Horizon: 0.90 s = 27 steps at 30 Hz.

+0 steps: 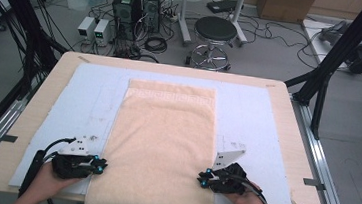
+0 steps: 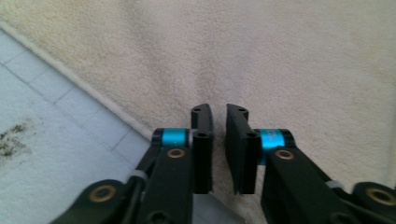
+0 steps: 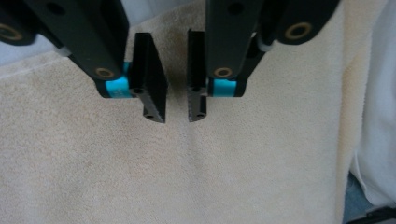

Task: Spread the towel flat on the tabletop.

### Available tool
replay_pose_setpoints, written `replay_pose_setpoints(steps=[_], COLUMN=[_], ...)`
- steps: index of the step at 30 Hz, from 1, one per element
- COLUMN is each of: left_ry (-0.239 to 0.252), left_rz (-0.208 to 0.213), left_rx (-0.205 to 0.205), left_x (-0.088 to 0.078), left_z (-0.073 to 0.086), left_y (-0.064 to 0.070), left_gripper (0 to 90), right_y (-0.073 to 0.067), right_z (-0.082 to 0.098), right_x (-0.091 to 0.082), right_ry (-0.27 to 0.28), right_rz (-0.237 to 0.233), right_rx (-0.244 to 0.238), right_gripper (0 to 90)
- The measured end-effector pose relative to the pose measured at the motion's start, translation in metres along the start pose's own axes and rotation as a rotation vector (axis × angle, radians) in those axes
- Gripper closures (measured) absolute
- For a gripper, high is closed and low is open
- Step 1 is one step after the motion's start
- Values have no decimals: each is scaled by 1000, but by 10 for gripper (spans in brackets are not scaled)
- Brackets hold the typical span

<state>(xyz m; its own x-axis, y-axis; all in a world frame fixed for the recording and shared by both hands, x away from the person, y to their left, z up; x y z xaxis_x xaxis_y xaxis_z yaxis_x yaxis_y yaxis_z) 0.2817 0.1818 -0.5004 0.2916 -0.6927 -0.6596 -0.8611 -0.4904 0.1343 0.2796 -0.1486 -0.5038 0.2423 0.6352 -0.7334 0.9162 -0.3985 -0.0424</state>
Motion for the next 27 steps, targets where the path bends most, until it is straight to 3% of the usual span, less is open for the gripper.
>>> replay_pose_setpoints(steps=[1,6,10,16,21,27], left_ry=[4,54,89,125,144,181], left_rz=[-12,-44,-67,-77,-88,-87], left_rx=[5,-15,-27,-39,-49,-77], left_x=[-1,-6,-10,-10,-12,-15], left_z=[0,-8,-17,-32,-39,-49], left_y=[-2,-11,-19,-28,-33,-43], left_gripper=[669,560,506,433,381,343], right_y=[0,5,18,36,49,66], right_z=[1,-2,-8,-17,-25,-47], right_x=[-1,-6,-13,-17,-17,-21], right_ry=[-2,39,78,125,145,184], right_rz=[0,24,75,111,133,166], right_rx=[24,33,83,129,141,133], right_gripper=[689,617,524,408,306,248])
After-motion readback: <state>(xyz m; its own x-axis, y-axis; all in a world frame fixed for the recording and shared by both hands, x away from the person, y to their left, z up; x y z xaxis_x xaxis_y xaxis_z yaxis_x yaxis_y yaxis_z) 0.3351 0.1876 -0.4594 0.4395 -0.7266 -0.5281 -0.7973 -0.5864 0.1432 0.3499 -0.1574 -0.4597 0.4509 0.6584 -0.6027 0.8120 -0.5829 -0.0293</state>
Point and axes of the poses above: each handheld gripper's, and its own axes: x roughly forward along the jaws, z roughly out of its underside, y roughly to its right, the point moved 10 cm from there along x, roughly forward along the jaws, and after that the axes turned 4 degrees about z, right-handed, at the moved point
